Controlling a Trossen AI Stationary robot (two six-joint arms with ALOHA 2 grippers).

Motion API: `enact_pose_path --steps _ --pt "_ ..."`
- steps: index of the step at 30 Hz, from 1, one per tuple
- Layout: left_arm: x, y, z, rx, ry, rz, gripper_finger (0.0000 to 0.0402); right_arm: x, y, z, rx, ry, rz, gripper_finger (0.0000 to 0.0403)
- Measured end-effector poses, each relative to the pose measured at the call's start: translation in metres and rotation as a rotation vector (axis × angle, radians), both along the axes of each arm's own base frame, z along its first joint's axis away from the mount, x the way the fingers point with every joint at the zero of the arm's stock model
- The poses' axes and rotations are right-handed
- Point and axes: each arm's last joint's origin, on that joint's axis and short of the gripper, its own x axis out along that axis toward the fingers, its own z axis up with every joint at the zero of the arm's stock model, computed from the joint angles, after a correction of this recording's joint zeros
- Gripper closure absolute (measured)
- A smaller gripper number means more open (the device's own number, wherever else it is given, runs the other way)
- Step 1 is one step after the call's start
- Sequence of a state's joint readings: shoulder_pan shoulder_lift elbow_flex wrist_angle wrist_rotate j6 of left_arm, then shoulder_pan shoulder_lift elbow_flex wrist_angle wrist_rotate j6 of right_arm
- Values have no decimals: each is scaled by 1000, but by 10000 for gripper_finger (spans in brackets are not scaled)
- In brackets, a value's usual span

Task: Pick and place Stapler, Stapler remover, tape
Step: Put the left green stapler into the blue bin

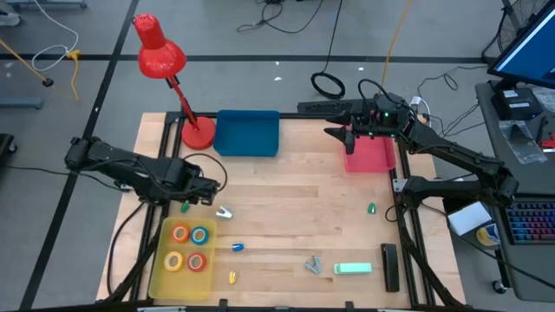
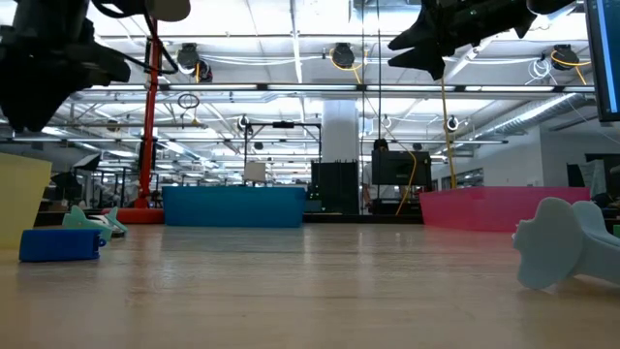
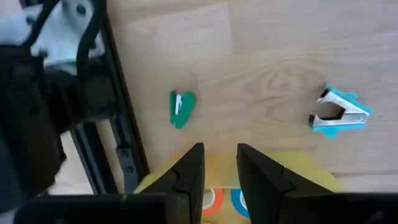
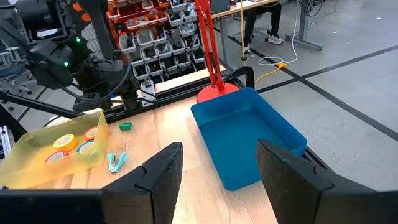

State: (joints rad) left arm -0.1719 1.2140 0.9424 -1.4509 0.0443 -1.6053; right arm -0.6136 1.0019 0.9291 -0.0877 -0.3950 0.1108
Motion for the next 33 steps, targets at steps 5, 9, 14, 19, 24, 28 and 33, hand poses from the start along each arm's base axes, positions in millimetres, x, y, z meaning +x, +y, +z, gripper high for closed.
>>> enact_pose_path --steps 5,9,14,19,24,28,33 --pt "0 6 -4 4 6 -20 307 0 0 0 0 0 0 206" --pt "-3 9 -19 -23 25 -21 296 0 0 0 0 0 0 206" --pt "-7 10 -39 -50 45 -15 246 0 0 0 0 0 0 206" --pt "-11 10 -47 -49 68 -14 183 0 0 0 0 0 -1 206" --pt "-12 10 -48 -50 70 -11 149 0 0 0 0 0 -1 206" --pt "-12 10 -48 -49 72 -8 151 0 0 0 0 0 0 206" --pt "-8 11 -51 -116 38 45 164 0 0 0 0 0 0 206"
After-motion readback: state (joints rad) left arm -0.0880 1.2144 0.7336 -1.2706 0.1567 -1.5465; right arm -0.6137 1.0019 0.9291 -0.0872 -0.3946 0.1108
